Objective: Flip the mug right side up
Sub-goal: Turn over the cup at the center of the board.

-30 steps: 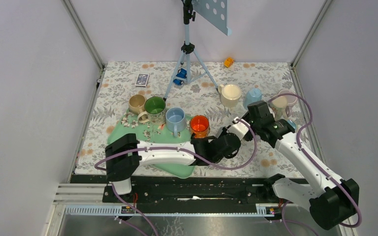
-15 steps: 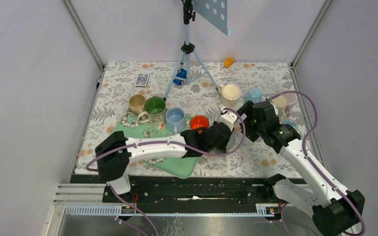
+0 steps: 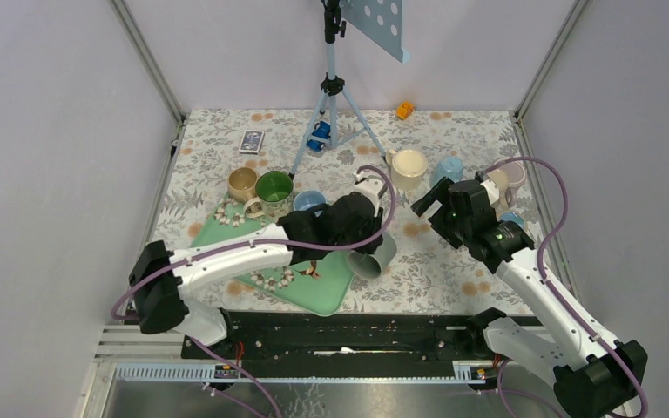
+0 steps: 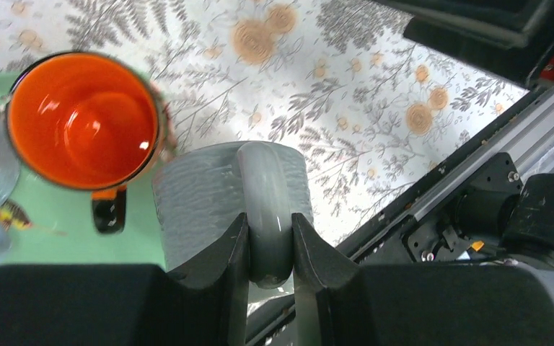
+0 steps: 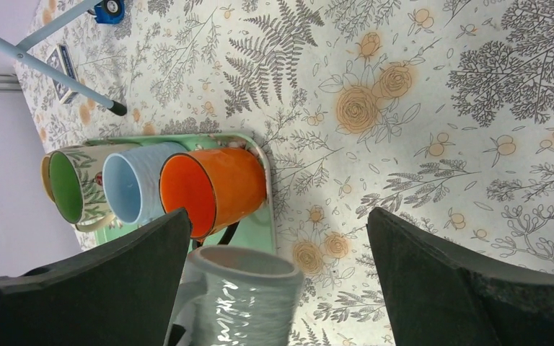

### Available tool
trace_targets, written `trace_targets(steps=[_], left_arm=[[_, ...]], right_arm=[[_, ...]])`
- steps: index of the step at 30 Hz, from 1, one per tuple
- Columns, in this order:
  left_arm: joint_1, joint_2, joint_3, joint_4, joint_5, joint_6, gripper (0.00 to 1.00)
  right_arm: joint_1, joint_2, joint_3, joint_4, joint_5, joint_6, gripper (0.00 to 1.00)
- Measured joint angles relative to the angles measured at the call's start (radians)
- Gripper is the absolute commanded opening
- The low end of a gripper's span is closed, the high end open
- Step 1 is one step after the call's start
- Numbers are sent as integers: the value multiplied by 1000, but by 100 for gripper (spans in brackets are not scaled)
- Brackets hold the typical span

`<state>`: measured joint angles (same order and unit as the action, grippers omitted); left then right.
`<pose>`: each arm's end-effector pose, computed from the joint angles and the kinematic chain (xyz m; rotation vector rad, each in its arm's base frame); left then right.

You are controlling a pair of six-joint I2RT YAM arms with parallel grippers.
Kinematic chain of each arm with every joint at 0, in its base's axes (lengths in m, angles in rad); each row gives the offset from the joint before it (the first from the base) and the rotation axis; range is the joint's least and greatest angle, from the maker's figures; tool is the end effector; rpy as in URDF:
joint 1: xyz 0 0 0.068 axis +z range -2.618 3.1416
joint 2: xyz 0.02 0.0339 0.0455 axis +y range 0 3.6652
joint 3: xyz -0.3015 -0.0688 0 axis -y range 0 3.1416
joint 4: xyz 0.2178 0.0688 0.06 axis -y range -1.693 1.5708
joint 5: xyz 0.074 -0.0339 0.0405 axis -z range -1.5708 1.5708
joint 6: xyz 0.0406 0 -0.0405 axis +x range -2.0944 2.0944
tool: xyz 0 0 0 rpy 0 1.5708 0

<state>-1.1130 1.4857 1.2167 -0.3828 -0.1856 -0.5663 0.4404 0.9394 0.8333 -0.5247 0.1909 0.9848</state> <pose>0.1441 -0.2755 0.3448 0.5199 2.2473 -0.7056 0.1452 0.0599 0.3263 0.7099 2.1365 0.5839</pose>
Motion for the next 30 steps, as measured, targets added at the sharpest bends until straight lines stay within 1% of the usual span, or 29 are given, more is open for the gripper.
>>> trace_targets(steps=[9,14,21,26,30], left_arm=[[93,-145,-12,-211,55,-71,0],[206,-216,-23,-333,92,-106,0],[322,-243,-26,-481,116,-127,0],[435,-258,-69,-549,147,-143,0],[546,-261,-108,-579,154,-143,0]], right_arm=[[0,2,0,5,11,-46,100],[0,3,0,7,11,-67,100],[0,4,0,8,10,-100,100],[0,6,0,17,5,-118,100],[0,10,-6,32,-11,-133,100]])
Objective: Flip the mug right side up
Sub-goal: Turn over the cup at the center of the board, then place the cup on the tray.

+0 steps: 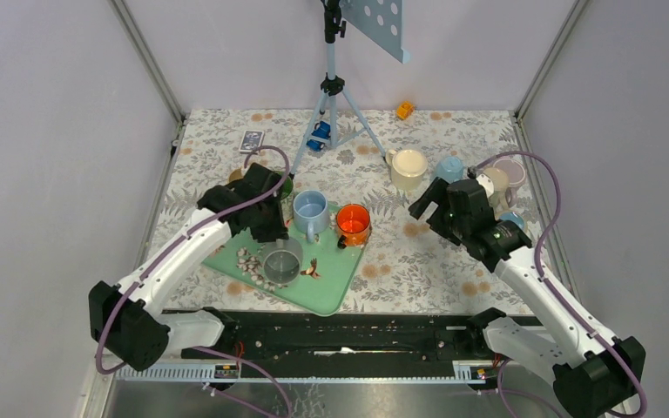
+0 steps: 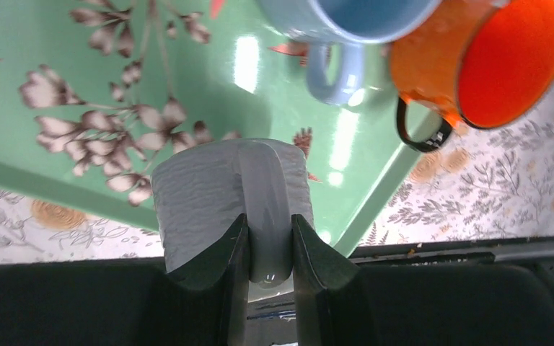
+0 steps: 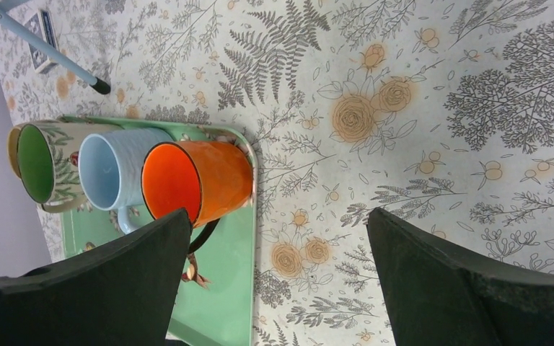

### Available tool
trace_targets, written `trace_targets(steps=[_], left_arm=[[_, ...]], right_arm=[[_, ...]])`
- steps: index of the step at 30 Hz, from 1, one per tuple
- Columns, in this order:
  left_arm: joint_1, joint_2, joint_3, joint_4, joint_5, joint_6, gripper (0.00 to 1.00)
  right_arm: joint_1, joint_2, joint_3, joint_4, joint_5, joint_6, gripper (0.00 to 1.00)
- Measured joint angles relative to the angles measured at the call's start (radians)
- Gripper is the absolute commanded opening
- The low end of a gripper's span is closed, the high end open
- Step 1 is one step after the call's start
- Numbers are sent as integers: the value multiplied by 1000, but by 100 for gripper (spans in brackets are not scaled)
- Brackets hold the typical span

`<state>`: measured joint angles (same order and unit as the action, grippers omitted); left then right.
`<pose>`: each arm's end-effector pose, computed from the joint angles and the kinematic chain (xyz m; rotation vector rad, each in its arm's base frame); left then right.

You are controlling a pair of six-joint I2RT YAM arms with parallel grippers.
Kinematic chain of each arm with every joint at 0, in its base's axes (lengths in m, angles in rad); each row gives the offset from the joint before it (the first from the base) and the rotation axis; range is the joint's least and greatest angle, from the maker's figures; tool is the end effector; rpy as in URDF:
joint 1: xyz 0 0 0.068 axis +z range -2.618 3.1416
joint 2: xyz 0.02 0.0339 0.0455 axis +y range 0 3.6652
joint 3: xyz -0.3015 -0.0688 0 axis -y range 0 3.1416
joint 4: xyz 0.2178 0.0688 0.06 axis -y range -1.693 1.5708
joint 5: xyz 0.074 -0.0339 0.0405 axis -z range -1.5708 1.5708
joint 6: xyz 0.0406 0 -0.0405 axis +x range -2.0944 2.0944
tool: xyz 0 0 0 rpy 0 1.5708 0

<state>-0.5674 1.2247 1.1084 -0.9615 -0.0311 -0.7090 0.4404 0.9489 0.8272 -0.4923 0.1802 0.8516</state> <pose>0.1653 -0.1039 0.3305 -0.2018 2.6958 -0.3715 0.1487 0.0620 0.3260 0.5555 2.1540 0.5334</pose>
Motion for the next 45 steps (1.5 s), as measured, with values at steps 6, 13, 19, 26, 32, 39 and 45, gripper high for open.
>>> trace_targets(steps=[6,13,19,26,32,39,45], left_arm=[[171,0,-13,-35,36,1,0],[381,8,-57,-37,113,8,0],[573,56,-69,-21,167,25,0],[731,112,-72,11,239,23,0],[818,170,-72,77,299,-11,0],[890,265,-70,170,346,-61,0],[932,374,-33,206,352,-80,0]], right_arm=[[0,10,-14,18,-43,-37,100],[0,21,-22,42,-115,-81,100],[1,29,-23,58,-165,-116,100],[14,56,-23,60,-214,-145,100],[16,70,-23,58,-244,-174,100],[16,75,-24,57,-261,-192,100],[16,75,-35,56,-270,-201,100]])
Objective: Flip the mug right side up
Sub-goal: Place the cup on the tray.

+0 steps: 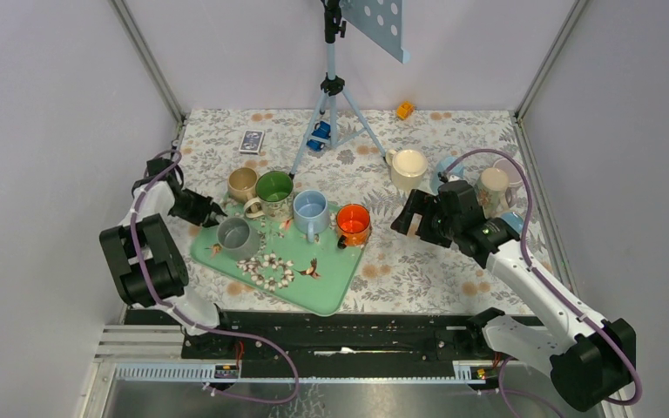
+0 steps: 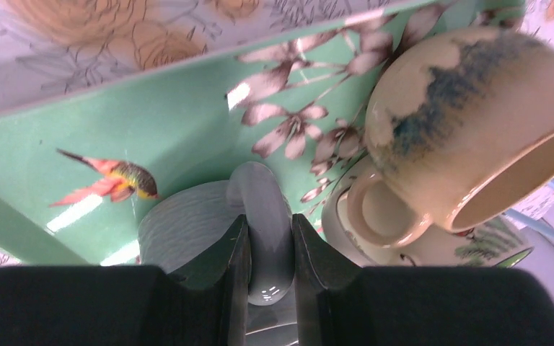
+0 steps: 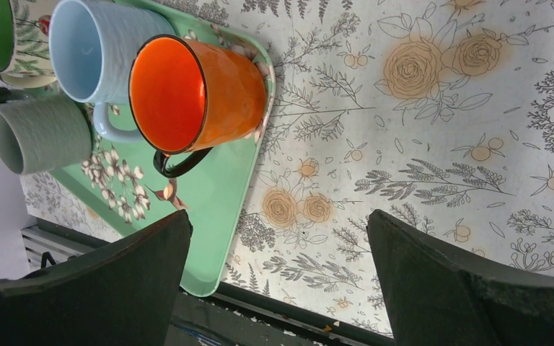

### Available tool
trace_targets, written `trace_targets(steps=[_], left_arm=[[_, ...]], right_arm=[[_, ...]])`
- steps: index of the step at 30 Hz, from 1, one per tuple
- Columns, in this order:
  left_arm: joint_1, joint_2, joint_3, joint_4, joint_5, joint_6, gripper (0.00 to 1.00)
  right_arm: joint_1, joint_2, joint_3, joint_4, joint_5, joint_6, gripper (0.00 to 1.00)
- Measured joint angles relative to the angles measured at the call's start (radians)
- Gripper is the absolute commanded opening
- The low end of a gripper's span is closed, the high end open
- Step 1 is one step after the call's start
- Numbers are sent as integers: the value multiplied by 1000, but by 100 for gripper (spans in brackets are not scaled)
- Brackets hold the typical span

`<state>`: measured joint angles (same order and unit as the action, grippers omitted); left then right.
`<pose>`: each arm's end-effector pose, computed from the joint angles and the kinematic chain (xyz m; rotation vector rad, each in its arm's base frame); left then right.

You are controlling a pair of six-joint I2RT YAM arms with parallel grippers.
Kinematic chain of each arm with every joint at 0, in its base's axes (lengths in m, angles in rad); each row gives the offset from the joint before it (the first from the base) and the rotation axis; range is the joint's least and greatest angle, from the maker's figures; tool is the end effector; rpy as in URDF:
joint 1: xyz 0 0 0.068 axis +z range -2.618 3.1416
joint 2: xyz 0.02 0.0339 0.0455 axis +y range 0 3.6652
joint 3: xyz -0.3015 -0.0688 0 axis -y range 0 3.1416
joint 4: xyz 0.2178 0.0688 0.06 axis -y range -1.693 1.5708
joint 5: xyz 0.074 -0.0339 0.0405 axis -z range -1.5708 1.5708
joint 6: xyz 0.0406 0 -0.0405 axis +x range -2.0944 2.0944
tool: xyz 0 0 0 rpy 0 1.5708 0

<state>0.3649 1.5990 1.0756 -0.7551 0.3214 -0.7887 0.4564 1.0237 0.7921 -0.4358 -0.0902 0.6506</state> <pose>0.2657 0.0878 0.2502 -1.5102 2.4471 -0.5446 0.1589 0.0821 0.3086 0.1750 2.3225 0.6832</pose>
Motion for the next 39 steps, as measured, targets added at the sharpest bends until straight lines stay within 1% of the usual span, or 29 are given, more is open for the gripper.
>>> trace_targets(steps=[12,13,15,17,18,19,21,23,26,28,34,35,39], left_arm=[[30,153,154,44,-8,-11,0],[32,167,168,43,-10,-13,1],[32,186,189,44,-12,-15,7],[34,198,206,44,-14,-17,19],[34,201,212,45,-16,-17,23],[34,203,217,45,-16,-17,31],[34,204,224,47,-18,-19,39],[33,204,227,59,-19,-16,50],[34,204,236,76,-21,-3,58],[34,204,241,83,-23,2,66],[33,173,240,84,-36,19,94],[33,159,240,84,-38,24,98],[18,80,240,85,-60,35,99]], right_arm=[[0,0,-18,0,-2,-11,100],[0,0,-18,0,-2,-14,100],[0,0,-19,0,-2,-18,100],[0,0,-20,0,-2,-20,100],[0,0,-21,0,-2,-22,100],[0,0,-22,0,-2,-23,100],[0,-1,-24,0,-2,-25,100],[0,-1,-25,0,-4,-26,100],[0,-1,-25,0,-7,-26,100],[0,-1,-25,0,-7,-26,100],[0,-1,-25,0,-9,-26,100],[0,-1,-25,0,-9,-26,99],[0,-2,-25,0,-9,-27,100]])
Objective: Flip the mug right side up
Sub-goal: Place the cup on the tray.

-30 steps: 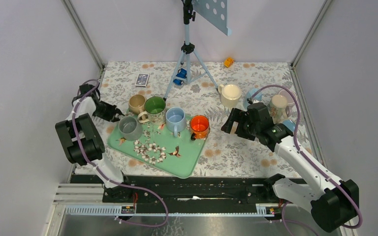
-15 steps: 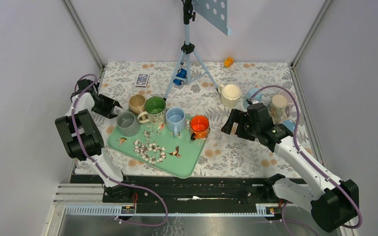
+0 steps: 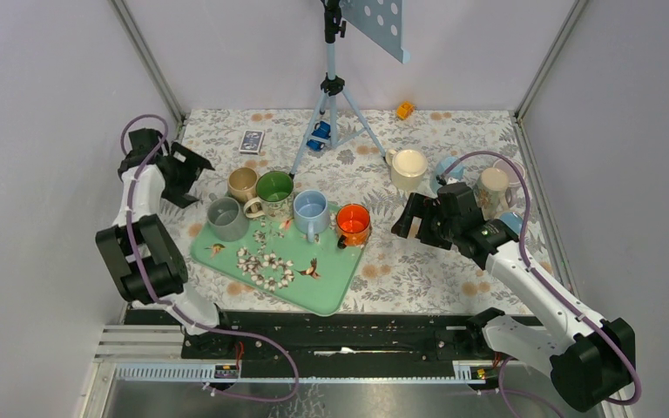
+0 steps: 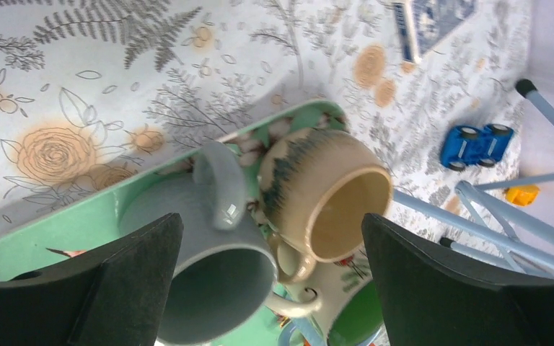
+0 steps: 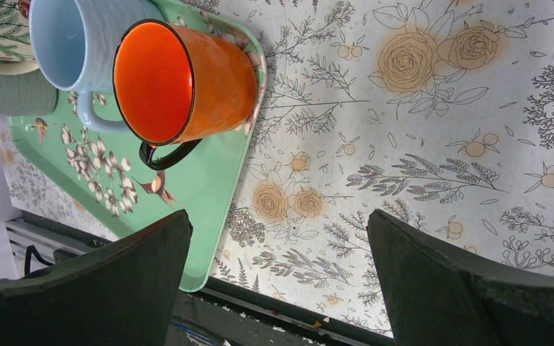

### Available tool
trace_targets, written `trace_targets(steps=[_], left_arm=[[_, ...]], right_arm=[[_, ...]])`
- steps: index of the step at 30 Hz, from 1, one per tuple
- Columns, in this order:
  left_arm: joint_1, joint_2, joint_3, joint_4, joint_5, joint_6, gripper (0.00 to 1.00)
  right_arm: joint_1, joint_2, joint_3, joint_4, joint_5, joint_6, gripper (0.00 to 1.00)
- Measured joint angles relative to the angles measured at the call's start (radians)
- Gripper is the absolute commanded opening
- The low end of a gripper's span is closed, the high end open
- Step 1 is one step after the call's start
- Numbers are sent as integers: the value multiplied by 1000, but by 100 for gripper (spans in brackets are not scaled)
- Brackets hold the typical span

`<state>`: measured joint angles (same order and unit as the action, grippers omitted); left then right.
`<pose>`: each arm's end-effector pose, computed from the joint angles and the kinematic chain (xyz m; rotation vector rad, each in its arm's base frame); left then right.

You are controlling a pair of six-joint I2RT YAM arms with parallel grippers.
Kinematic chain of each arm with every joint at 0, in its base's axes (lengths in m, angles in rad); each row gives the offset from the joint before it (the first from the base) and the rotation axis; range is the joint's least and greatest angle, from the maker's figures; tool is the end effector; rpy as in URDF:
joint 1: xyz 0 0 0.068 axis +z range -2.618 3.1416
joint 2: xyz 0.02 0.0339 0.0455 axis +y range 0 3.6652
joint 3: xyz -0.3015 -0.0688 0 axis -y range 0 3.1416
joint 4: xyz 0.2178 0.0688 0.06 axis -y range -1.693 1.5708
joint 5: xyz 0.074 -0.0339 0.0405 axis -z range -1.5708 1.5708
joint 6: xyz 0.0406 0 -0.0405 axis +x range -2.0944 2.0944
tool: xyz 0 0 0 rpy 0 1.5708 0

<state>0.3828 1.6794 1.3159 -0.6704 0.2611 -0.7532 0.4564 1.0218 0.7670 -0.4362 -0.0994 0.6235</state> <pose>0.3151 0.1156 0.2946 -1.3310 2.2618 -0.4713 0.1569 0.0815 0.3010 0.1413 2.3466 0.6689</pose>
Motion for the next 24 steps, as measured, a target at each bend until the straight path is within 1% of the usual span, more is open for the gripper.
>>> trace_targets(steps=[2,6,12,17,20,21,24], left_arm=[[-26,-51,0,0,-24,7,99],[-111,-138,0,0,-72,30,99],[-304,-239,-8,11,-150,74,99],[-489,-303,-69,50,-166,101,99],[-604,-309,-84,66,-156,126,99],[-612,-309,-85,67,-155,128,99],[-683,-319,-104,97,-142,143,99]], right_arm=[[0,0,0,0,0,-1,100],[0,-5,0,-1,6,-2,100],[0,-23,7,-26,49,-2,99],[1,-36,35,-57,138,-5,100],[1,-41,47,-61,199,-21,100],[1,-40,51,-62,220,-28,100],[1,-19,74,-77,283,-41,100]])
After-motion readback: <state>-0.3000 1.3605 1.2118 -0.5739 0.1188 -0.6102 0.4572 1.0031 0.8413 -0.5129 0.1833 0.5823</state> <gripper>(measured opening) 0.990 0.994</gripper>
